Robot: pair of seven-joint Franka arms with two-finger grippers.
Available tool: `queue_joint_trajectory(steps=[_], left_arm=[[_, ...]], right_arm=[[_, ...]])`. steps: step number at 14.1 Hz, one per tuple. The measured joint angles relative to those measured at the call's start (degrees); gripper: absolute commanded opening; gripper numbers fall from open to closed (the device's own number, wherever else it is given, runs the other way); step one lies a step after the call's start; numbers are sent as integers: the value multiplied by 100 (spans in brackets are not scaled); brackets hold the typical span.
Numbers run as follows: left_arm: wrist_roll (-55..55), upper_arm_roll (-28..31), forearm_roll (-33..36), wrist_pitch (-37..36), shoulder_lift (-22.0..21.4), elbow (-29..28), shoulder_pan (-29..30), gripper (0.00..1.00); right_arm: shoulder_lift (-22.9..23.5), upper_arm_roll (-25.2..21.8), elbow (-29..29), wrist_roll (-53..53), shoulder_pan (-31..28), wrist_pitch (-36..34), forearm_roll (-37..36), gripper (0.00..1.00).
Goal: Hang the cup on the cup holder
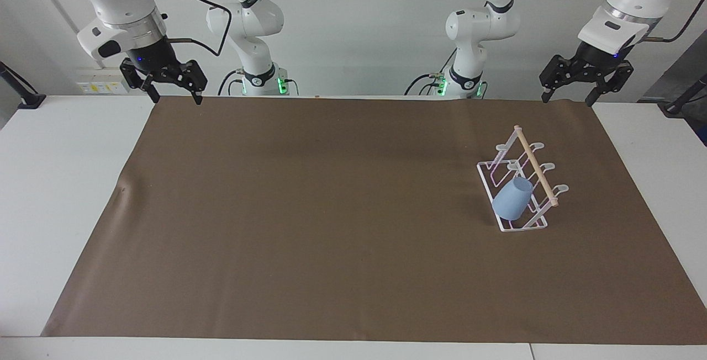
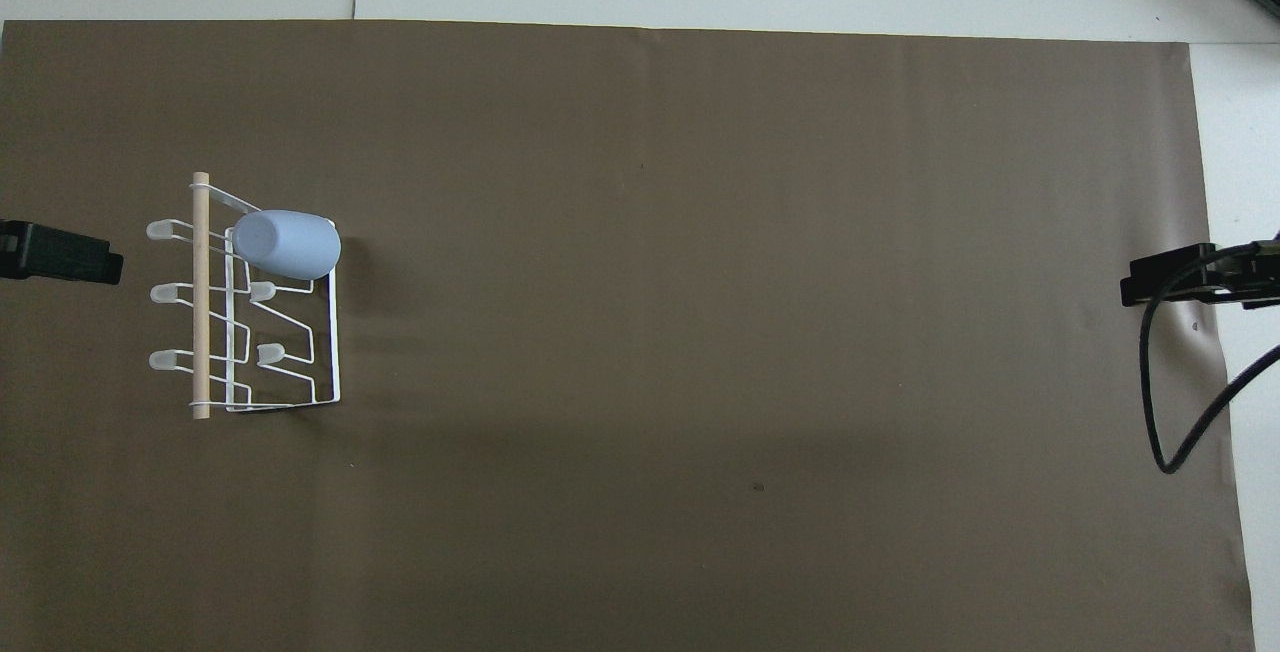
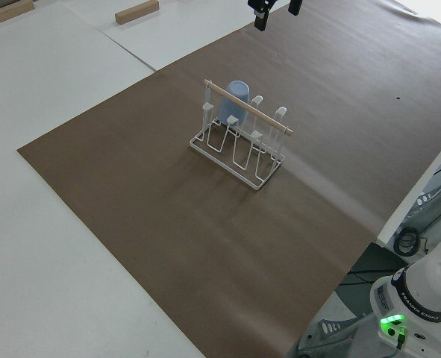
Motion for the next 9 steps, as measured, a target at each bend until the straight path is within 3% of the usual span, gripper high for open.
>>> queue_joint_trajectory(steps=[9], left_arm=[[0,-78,0,-30,-25,0,-1,100]], right_arm=[[-1,0,-4,0,0,-1,0,100]])
